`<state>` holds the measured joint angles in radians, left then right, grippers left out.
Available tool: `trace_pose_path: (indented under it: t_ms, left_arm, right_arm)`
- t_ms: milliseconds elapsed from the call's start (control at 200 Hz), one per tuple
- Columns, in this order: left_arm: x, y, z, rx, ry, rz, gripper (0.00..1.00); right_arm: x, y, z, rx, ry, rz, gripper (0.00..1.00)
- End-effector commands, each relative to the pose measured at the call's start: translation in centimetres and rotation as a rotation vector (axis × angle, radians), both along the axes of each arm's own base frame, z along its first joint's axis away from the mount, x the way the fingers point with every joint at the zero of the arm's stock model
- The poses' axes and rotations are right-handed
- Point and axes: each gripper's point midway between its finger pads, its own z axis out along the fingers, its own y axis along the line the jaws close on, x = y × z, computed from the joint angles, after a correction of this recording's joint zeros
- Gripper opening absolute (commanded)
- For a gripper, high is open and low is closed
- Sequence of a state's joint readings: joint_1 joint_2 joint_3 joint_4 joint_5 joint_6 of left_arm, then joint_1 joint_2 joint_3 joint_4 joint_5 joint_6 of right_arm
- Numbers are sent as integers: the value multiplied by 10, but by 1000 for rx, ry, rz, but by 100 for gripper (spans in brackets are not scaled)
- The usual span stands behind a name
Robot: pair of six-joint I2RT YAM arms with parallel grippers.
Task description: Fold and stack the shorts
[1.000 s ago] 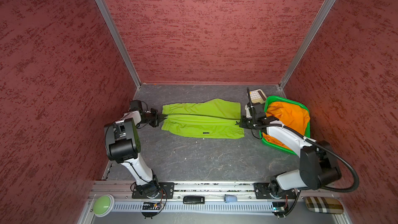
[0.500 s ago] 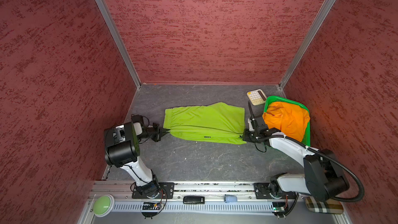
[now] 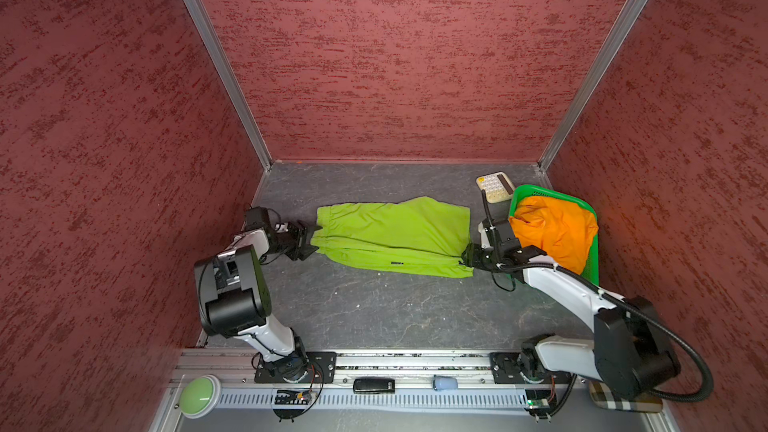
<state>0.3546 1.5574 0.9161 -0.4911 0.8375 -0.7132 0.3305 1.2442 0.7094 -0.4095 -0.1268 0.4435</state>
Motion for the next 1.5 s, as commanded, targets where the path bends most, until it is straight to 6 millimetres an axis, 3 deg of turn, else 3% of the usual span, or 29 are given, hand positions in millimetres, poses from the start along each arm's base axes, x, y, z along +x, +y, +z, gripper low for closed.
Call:
trace_pose_path:
  t_ms: [0, 70, 125, 195, 261, 361, 446, 536, 762, 877, 947, 1042, 1172, 1293, 1348, 1388, 1498]
  left_arm:
    - [4, 14, 25, 233, -43, -7, 99]
    - [11, 14, 38, 307, -47, -15, 99]
    - [25, 1, 53, 300, -99, -21, 99]
    - [44, -29, 69, 268, -144, -65, 99]
    - [53, -69, 74, 237, -154, -148, 99]
    - [46, -131, 49, 185, -106, -287, 99]
    - [28, -150, 10, 144, -18, -335, 99]
    - [8, -142, -20, 123, 37, -322, 99]
    - [-37, -96, -65, 111, 149, -271, 99]
    - [-46, -82, -85, 88, 184, -243, 100]
    - [-38, -82, -82, 76, 163, -247, 99]
    - [-15, -79, -59, 107, 93, -251, 99]
    - [21, -65, 3, 253, -75, -255, 99]
    - [45, -29, 58, 597, -230, -195, 99]
    - [49, -12, 61, 647, -231, -140, 99]
    - [53, -5, 57, 583, -214, -107, 99]
    - [69, -30, 51, 340, -230, -156, 99]
  right_arm:
    - [7, 7, 50, 34, -98, 29, 79]
    - [15, 9, 72, 52, -135, 19, 98]
    - [26, 18, 84, 101, -156, 15, 99]
    - [40, 39, 86, 204, -139, 31, 99]
    - [45, 60, 80, 308, -107, 48, 99]
    - [36, 86, 51, 357, -45, 71, 99]
    - [18, 104, 26, 387, 18, 101, 99]
    - [1, 106, 2, 397, 67, 88, 99]
    - [-39, 74, -63, 273, 189, 45, 99]
    - [-47, 64, -81, 216, 217, 37, 99]
    - [-39, 68, -73, 221, 198, 44, 99]
    - [-19, 71, -52, 196, 150, 49, 99]
    - [18, 73, -2, 167, 48, 45, 99]
    - [64, 62, 59, 205, -95, -1, 99]
    - [86, 60, 71, 221, -119, -10, 99]
    - [101, 65, 77, 238, -128, 7, 99]
    - [139, 94, 69, 303, -109, 72, 99]
